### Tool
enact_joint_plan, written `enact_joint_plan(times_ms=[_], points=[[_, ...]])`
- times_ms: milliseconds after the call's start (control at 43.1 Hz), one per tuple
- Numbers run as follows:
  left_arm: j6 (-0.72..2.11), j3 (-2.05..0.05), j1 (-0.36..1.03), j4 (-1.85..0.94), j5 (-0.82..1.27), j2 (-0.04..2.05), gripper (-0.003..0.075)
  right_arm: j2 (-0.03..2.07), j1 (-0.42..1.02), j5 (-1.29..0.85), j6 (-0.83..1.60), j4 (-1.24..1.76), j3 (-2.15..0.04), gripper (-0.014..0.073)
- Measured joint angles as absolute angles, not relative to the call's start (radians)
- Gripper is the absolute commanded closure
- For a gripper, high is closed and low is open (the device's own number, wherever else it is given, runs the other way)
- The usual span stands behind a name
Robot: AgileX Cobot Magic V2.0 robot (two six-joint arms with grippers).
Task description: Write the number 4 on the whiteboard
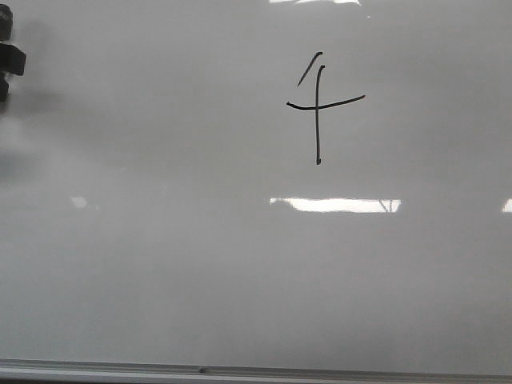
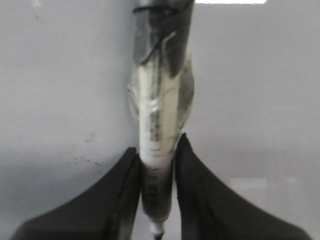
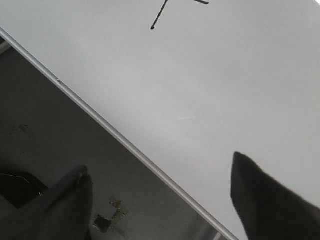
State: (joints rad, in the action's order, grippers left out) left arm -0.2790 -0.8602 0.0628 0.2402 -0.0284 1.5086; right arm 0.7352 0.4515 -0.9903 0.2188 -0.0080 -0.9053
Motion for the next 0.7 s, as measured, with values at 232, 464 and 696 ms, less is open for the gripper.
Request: enact_joint_plan(times_ms=[232, 464, 696], points=[[-0.279, -0.86, 0.063, 0.241, 0.019, 1.485, 0.0281, 0.735, 0.452, -0.975, 0.198, 0.0, -0.905, 0.0004], [-0.261, -0.916, 0.09, 0.263, 0.293, 1.324, 0.0281, 0.735, 0.452, -0.976, 0.112, 0.0, -0.905, 0.0004], [-0.172, -0.956, 0.247, 0.262, 0.563, 1.12, 0.0281, 0.735, 0.452, -0.988, 0.041, 0.005, -0.903, 0.0004]])
